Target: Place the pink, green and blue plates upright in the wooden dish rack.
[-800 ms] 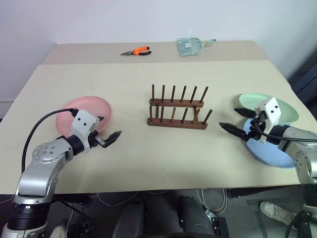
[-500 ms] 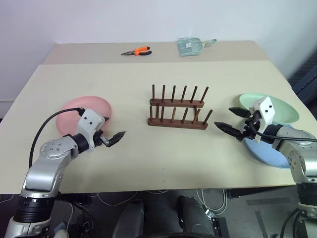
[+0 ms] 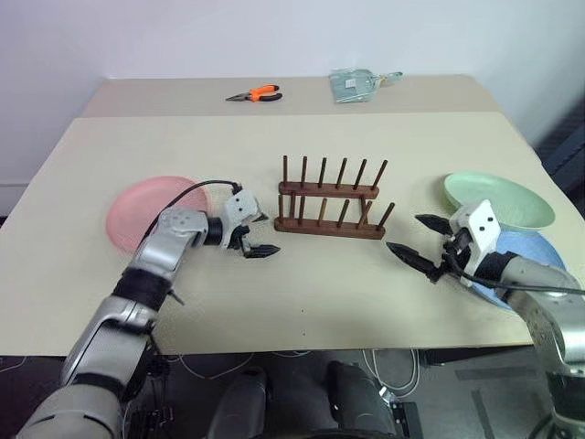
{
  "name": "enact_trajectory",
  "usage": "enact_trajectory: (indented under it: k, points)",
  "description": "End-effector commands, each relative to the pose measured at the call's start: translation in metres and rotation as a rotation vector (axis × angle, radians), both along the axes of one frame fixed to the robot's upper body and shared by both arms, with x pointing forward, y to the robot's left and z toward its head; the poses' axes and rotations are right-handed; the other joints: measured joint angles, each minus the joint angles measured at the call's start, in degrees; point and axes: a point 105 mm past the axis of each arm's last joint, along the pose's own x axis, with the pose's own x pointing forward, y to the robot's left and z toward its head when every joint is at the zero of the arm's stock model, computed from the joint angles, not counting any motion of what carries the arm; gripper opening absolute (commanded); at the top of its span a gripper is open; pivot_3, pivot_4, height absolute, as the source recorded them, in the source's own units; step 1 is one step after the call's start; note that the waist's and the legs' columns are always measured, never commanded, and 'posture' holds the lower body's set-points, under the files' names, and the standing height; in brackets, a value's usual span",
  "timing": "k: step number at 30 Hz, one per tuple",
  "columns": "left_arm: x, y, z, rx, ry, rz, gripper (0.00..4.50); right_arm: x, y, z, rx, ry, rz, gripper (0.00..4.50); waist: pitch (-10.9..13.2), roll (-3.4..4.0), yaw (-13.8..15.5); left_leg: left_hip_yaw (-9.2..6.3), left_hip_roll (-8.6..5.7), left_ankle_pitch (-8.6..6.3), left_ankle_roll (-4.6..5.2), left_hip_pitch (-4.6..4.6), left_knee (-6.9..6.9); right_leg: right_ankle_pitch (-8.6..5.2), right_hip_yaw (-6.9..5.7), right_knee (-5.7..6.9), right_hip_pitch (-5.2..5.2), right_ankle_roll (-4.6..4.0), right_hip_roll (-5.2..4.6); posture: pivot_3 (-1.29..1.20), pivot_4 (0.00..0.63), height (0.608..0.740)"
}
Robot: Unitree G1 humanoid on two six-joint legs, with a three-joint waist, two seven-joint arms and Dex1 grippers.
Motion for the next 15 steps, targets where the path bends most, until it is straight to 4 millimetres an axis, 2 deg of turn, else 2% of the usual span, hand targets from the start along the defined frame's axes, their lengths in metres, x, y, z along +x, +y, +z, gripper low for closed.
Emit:
enact_trajectory:
  k: [1,4,10,15]
  points:
    - [0.003,-0.008,-0.015,0.010,0.032,-0.015,4.50,-0.012,0.000,0.013,-0.002,-0.055,-0.036,4.48,-0.03,-0.01,0.27,0.01,0.00,0.00,0.01,0.00,0.03,-0.03,0.01,0.00,0.01,0.05,-0.01,0.00,0.150,0.740]
    - [0.004,-0.020,-0.017,-0.025,0.038,-0.023,3.62,-0.018,-0.003,0.011,-0.007,-0.052,-0.069,4.50,-0.05,0.00,0.37,-0.04,-0.02,-0.03,0.06,-0.06,0.19,-0.13,-0.01,0.00,0.06,0.21,-0.03,0.00,0.150,0.740]
    - [-0.008,-0.027,-0.022,-0.056,0.038,-0.088,0.82,-0.014,-0.012,0.018,-0.035,-0.065,-0.078,4.50,-0.08,0.04,0.13,-0.06,-0.02,-0.12,0.18,-0.17,0.52,-0.13,-0.05,0.07,0.08,0.23,-0.02,0.00,0.150,0.740]
    - [-0.038,-0.022,-0.020,-0.023,0.001,-0.234,0.76,-0.016,-0.031,0.021,-0.091,-0.032,-0.069,4.50,-0.12,0.11,-0.07,-0.05,-0.02,-0.18,0.26,-0.17,0.53,-0.03,-0.04,0.10,0.07,0.08,-0.02,0.00,0.150,0.740]
